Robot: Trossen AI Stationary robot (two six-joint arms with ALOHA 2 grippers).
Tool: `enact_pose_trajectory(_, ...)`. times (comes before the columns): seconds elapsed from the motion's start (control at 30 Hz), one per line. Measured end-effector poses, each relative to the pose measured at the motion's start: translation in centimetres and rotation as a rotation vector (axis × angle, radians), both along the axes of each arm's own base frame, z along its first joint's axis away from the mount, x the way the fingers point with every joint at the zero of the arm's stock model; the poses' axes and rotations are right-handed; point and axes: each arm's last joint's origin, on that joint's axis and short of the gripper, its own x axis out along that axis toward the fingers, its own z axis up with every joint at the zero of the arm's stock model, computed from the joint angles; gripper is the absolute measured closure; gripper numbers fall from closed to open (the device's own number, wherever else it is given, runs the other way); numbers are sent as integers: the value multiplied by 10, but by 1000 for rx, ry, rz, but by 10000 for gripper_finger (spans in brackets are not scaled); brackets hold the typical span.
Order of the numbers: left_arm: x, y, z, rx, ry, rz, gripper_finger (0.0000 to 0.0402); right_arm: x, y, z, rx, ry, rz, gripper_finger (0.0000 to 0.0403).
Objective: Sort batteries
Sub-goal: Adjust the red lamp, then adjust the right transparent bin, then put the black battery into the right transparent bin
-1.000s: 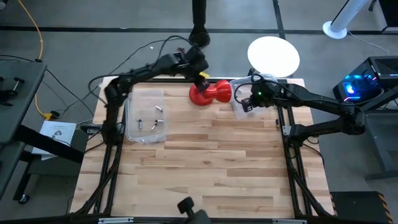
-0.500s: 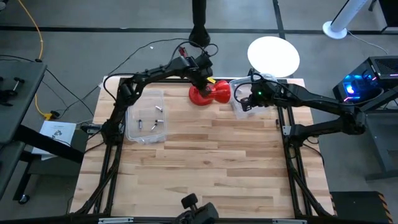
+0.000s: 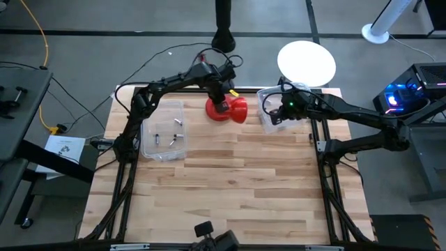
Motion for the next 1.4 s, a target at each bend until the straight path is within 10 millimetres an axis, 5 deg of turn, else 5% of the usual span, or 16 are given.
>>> enact_pose_trajectory(0.2, -8, 1, 7, 35, 37, 11, 401, 1, 2, -4, 70, -13, 24, 403)
enact_pose_trajectory(0.43, -10, 3, 45, 118, -93, 47, 401, 16, -3, -37, 118, 81, 19, 403)
enact_pose_trajectory(0.63, -11, -2, 58, 130, -128, 40, 401, 35, -4, -50, 120, 87, 46, 403)
enact_pose_trajectory(1.0, -22, -9, 90, 162, -220, 43, 401, 79, 26, -44, 149, -213, 231, 403)
enact_pose_trajectory(1.17, -27, -12, 100, 176, -246, 43, 401, 63, 45, -14, 92, -160, 219, 403)
enact_pose_trajectory(1.4, -27, -16, 125, 123, -461, -7, 401, -2, 54, 31, -10, -3, -8, 403)
